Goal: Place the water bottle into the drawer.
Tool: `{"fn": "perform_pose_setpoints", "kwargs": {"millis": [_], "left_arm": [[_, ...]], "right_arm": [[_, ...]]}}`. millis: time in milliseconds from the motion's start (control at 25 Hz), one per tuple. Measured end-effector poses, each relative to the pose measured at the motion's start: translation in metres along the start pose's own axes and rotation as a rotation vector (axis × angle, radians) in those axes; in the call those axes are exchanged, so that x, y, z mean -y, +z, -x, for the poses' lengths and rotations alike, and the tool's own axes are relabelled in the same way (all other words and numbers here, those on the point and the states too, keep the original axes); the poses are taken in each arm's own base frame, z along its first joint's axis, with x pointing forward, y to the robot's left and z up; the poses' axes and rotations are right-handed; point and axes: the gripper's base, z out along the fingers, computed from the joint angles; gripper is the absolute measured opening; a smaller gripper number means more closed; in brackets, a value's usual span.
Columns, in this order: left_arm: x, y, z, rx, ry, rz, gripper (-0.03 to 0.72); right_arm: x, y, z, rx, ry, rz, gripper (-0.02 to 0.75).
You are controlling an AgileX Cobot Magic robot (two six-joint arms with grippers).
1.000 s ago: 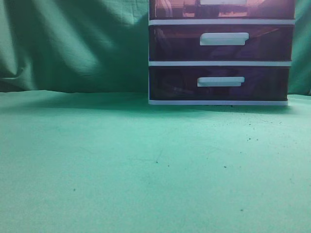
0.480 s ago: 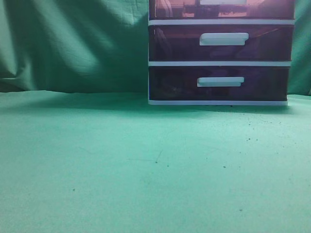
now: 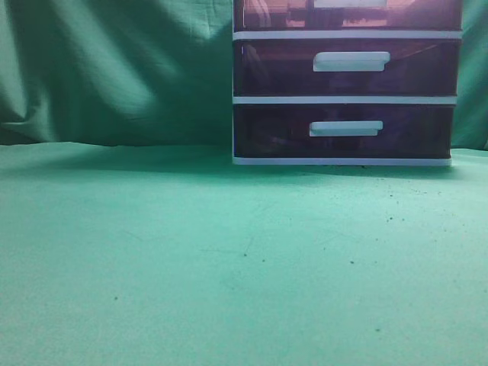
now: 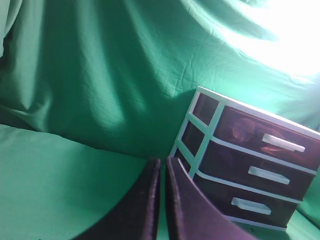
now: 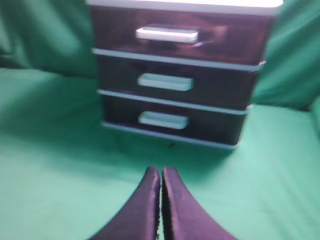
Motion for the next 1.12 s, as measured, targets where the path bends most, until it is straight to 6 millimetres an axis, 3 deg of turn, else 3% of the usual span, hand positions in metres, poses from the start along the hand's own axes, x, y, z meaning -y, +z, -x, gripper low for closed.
{"fn": "perform_pose_setpoints", "kwargs": {"millis": [280,680,1120], "left_arm": [[0.000,0.000,0.000,-0.001,-0.003,0.000,0.000],[0.000,0.000,0.000,0.002,-0.005,0.005,0.000],[0.000,0.000,0.000,0.003,-0.005,0.005,0.000]], "right_arm": [[0.011,-0.017,-0.069,0.079,0.025,-0.164,0.000],[0.015,-0.008,-0.126,0.018,0.143,-0.268,0.000],[0.016,-0.007,-0.136,-0.056,0.126,-0.305,0.000]]}}
